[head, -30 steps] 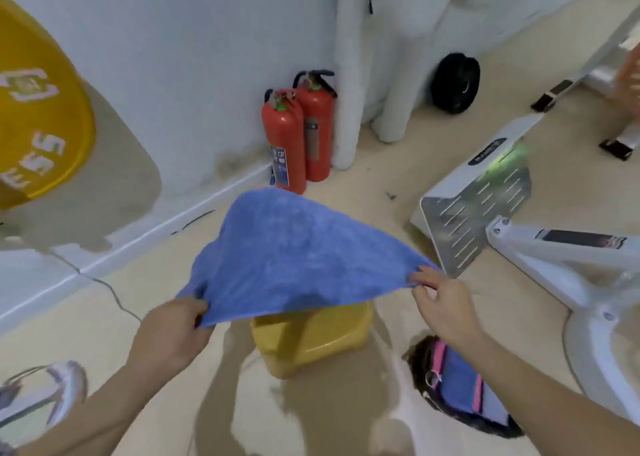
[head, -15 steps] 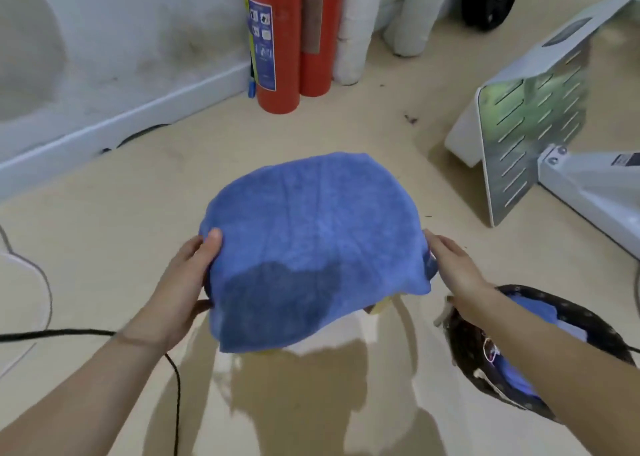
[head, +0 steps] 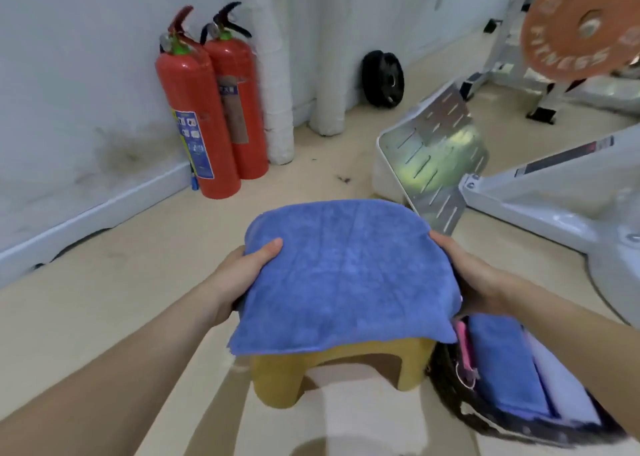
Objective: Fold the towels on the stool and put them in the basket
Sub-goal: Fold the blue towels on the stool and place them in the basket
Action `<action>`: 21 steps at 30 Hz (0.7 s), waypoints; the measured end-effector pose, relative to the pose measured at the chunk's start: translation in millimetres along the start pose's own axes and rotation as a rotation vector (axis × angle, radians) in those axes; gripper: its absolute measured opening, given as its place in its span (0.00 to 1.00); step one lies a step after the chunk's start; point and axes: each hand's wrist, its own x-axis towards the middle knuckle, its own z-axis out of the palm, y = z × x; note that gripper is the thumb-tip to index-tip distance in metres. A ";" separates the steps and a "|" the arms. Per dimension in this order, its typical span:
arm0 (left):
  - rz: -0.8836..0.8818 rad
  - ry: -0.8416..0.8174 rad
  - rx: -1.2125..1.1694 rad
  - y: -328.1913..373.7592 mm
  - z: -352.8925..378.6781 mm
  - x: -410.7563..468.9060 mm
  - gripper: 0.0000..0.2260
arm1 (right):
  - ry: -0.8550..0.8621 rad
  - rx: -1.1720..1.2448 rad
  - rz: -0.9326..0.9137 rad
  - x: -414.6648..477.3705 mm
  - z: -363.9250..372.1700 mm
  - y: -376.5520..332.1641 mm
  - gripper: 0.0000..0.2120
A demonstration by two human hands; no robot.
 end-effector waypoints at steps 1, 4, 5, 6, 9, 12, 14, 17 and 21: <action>0.007 -0.022 0.024 2.6 13.4 -1.3 0.21 | 0.020 0.030 0.005 -6.5 -11.1 9.2 0.38; 0.014 -0.066 0.090 4.0 40.7 -3.3 0.21 | 0.049 0.062 -0.005 -24.1 -32.5 23.2 0.33; 0.008 -0.080 0.117 4.1 44.3 -3.5 0.21 | 0.056 0.069 -0.017 -26.7 -36.9 25.3 0.32; 0.001 -0.096 0.132 3.5 44.4 -2.9 0.22 | 0.073 0.075 -0.037 -27.7 -40.4 26.8 0.31; -0.060 -0.060 0.093 -11.6 28.1 0.0 0.21 | 0.217 0.099 -0.036 -26.2 -47.1 38.8 0.29; -0.278 0.048 0.236 -49.7 8.0 -2.6 0.23 | 0.225 0.009 0.157 -20.2 -55.8 72.1 0.18; -0.464 -0.062 0.163 -72.4 10.7 -13.8 0.23 | 0.153 -0.092 0.284 -13.8 -64.6 99.0 0.13; -0.493 -0.088 0.015 -81.0 32.4 -23.6 0.15 | 0.134 -0.120 0.368 -19.2 -61.7 114.8 0.12; -0.392 0.084 -0.036 -81.6 43.6 -10.4 0.08 | 0.221 -0.244 0.431 -13.8 -63.4 119.4 0.11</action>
